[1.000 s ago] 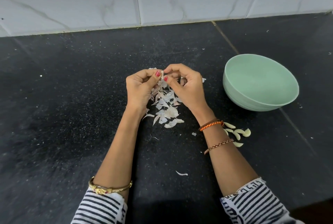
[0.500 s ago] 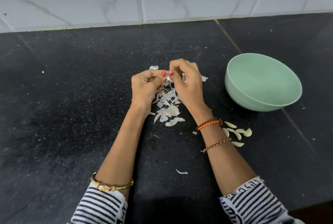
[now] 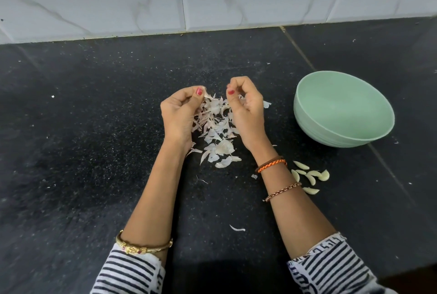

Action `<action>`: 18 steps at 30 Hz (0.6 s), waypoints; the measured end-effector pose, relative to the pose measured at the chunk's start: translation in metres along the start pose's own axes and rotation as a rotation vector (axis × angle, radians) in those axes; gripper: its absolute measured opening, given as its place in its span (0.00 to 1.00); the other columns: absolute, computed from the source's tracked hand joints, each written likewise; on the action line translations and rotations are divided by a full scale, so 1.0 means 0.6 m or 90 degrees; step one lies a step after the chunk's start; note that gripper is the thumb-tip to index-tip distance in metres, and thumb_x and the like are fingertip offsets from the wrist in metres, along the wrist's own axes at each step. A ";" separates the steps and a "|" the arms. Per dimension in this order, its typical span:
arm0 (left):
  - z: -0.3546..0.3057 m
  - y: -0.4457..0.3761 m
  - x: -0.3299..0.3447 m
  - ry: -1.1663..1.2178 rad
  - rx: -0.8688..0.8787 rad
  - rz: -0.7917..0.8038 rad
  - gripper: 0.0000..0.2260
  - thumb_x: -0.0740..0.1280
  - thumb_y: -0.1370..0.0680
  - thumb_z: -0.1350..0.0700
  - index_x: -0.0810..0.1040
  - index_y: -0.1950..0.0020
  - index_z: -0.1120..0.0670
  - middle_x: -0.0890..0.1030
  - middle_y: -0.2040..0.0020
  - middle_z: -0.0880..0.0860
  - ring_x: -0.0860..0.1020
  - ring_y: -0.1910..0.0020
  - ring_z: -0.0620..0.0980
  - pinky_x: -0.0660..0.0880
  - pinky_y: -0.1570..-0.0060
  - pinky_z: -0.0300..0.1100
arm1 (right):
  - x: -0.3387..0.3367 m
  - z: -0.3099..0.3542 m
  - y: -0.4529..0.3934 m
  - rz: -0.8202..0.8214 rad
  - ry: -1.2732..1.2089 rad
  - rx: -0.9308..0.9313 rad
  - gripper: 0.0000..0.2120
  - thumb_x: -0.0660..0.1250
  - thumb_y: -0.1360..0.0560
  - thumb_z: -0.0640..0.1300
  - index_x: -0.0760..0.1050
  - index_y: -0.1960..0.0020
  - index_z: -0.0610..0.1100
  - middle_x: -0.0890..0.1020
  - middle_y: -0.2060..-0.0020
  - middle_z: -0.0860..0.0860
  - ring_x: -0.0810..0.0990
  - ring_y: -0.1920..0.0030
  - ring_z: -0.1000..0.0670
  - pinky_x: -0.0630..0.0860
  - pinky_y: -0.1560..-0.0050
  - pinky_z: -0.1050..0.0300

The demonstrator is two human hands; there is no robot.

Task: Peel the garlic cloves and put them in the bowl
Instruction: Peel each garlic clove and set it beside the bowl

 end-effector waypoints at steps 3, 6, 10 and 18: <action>-0.003 0.005 0.010 -0.009 -0.001 0.027 0.06 0.67 0.25 0.66 0.79 0.61 0.58 0.79 0.73 0.44 0.72 0.74 0.37 0.70 0.70 0.30 | 0.009 0.000 0.003 0.032 -0.002 -0.012 0.08 0.63 0.27 0.43 0.72 0.55 0.56 0.76 0.60 0.61 0.70 0.58 0.52 0.67 0.60 0.57; -0.002 0.006 0.013 -0.007 -0.009 0.033 0.07 0.66 0.25 0.66 0.78 0.62 0.59 0.80 0.72 0.44 0.73 0.74 0.37 0.70 0.70 0.30 | 0.007 0.007 0.002 0.031 0.041 -0.040 0.07 0.66 0.28 0.43 0.74 0.55 0.55 0.76 0.59 0.61 0.72 0.55 0.53 0.68 0.58 0.59; -0.001 0.004 0.012 -0.010 -0.010 0.038 0.07 0.66 0.25 0.66 0.78 0.63 0.59 0.79 0.72 0.44 0.72 0.74 0.37 0.69 0.70 0.30 | 0.004 0.014 0.002 0.033 0.091 -0.085 0.03 0.65 0.29 0.48 0.76 0.55 0.51 0.75 0.57 0.61 0.72 0.54 0.52 0.67 0.58 0.63; 0.003 0.005 0.015 -0.025 -0.006 0.059 0.08 0.67 0.26 0.65 0.79 0.64 0.56 0.80 0.72 0.45 0.72 0.72 0.40 0.70 0.68 0.32 | 0.003 0.005 -0.003 0.038 0.082 -0.070 0.02 0.67 0.30 0.48 0.74 0.60 0.51 0.75 0.62 0.64 0.71 0.57 0.58 0.63 0.60 0.65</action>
Point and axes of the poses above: each hand's wrist, its own y-axis away from the middle knuckle, its own x-axis out of the palm, z = x × y, the point moved 7 cm from there along -y, towards the middle knuckle
